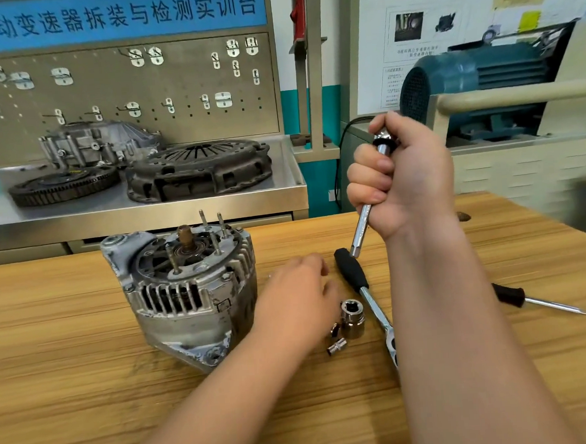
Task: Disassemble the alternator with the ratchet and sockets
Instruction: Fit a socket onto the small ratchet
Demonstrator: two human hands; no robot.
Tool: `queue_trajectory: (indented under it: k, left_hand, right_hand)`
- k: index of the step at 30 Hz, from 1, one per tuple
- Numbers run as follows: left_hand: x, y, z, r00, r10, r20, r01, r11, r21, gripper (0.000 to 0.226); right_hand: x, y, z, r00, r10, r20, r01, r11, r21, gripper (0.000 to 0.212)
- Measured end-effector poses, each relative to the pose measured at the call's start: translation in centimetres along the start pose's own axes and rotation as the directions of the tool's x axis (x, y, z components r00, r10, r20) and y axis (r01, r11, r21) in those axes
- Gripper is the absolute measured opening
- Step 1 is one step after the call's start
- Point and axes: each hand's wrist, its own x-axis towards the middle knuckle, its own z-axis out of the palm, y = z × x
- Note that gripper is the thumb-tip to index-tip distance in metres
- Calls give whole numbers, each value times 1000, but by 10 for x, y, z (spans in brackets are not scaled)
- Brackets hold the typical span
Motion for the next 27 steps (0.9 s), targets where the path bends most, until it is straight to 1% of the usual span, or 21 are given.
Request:
queue_trajectory:
  k: [2, 5, 8, 11, 13, 16, 19, 21, 24, 26, 27]
  left_hand:
    - [20, 2, 5, 999, -47, 26, 43, 989, 139, 31]
    - [52, 2, 14, 975, -194, 109, 151, 937, 316, 41]
    - [80, -5, 25, 927, -329, 181, 211, 855, 475, 42]
    - [93, -19, 36, 866, -442, 235, 230, 769, 597, 36]
    - [95, -28, 43, 854, -463, 237, 231, 746, 624, 33]
    - [95, -32, 48, 874, -440, 204, 222, 737, 639, 31]
    - [94, -29, 43, 881, -424, 212, 222, 765, 605, 25]
    - [89, -23, 38, 917, -361, 168, 225, 818, 529, 17]
    - [75, -11, 31, 968, -247, 47, 222, 925, 308, 8]
    - [61, -2, 27, 987, -156, -28, 159, 979, 128, 6]
    - [53, 1, 24, 991, -113, -69, 116, 992, 46, 10]
  right_hand:
    - [2, 0, -6, 1000, 12, -20, -12, 1000, 2, 26]
    - [6, -2, -16, 997, 14, -70, -12, 1000, 20, 22]
    - [10, -8, -27, 993, 36, -110, -30, 998, 57, 20]
    - [15, -12, -37, 991, 60, -121, -50, 995, 87, 20]
    - [17, -14, -40, 991, 66, -118, -54, 993, 105, 20]
    - [19, -14, -42, 991, 68, -115, -54, 991, 121, 19]
    - [20, -12, -41, 990, 76, -121, -62, 992, 111, 19]
    - [20, -10, -39, 989, 82, -127, -69, 993, 98, 19]
    - [18, -9, -38, 988, 71, -137, -58, 994, 95, 20]
    - [18, -10, -38, 987, 51, -151, -36, 994, 104, 21]
    - [18, -10, -38, 986, 39, -164, -21, 994, 110, 22]
